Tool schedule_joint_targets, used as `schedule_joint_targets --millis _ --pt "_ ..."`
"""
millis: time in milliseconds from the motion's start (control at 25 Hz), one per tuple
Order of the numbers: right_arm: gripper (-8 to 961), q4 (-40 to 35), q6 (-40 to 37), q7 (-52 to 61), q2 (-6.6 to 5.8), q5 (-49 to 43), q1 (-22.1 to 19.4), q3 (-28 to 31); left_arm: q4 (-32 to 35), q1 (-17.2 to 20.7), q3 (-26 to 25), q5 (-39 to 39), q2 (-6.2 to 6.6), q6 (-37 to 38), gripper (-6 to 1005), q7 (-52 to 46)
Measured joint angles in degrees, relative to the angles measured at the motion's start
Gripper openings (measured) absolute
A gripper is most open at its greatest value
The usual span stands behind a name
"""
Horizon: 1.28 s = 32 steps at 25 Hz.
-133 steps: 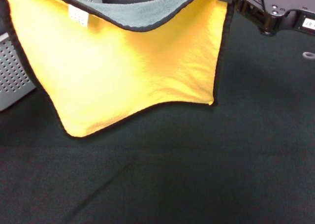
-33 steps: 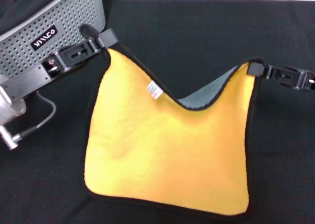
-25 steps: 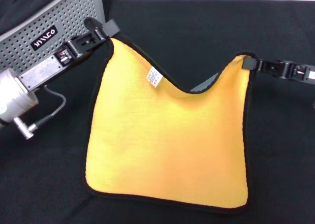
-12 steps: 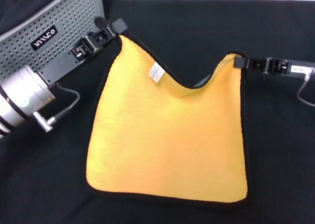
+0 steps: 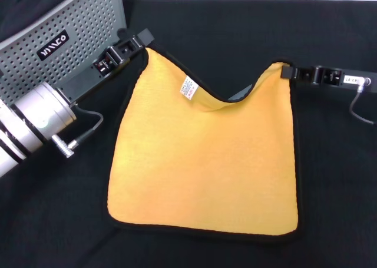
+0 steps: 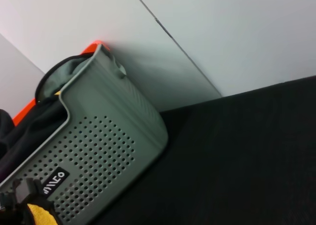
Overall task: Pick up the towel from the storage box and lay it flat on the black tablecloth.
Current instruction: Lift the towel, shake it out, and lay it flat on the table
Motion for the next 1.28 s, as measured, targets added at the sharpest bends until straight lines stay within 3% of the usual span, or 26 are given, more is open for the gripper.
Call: schedule_joint_targets --millis 720,1280 --pt "17 1.0 -7.4 0.5 1.0 -1.8 0.9 -0.1 -1.5 -1.2 0.1 -2.1 -0.34 -8.6 150 3.1" --pt "18 2.9 -11.6 0.7 1.33 -2.8 2.6 -0.1 -4.5 -2.8 0.3 -4.7 -0.63 -10.8 154 6.7"
